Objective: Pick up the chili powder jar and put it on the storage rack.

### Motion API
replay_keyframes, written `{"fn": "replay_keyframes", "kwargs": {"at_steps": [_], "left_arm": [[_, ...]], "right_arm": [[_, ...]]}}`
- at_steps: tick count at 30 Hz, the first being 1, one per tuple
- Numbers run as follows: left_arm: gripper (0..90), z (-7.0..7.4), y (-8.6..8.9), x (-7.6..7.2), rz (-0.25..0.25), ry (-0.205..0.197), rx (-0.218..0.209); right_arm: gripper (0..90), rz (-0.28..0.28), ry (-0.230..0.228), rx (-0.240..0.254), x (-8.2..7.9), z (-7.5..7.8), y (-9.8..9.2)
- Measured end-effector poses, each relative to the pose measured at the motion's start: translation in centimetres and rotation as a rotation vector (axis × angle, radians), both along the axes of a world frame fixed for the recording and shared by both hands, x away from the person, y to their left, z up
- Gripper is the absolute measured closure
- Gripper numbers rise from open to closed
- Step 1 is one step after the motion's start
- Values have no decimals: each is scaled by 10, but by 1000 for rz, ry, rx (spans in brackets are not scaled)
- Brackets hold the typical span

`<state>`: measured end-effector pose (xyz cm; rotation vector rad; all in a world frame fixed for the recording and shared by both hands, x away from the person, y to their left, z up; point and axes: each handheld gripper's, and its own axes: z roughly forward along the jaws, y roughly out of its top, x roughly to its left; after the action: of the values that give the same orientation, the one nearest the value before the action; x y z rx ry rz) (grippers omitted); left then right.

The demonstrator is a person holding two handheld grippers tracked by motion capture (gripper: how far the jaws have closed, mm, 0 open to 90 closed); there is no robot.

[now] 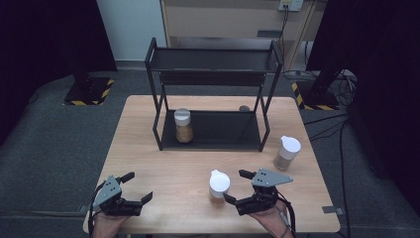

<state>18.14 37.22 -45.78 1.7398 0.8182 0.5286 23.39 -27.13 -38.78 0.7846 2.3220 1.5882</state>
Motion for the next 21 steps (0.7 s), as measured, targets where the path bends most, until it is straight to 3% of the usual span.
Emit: {"fn": "replay_keyframes", "kwargs": {"at_steps": [21], "left_arm": [[2,1,0,0,-1,-2,5]], "right_arm": [[92,-6,48,-46,11,-13,34]]}}
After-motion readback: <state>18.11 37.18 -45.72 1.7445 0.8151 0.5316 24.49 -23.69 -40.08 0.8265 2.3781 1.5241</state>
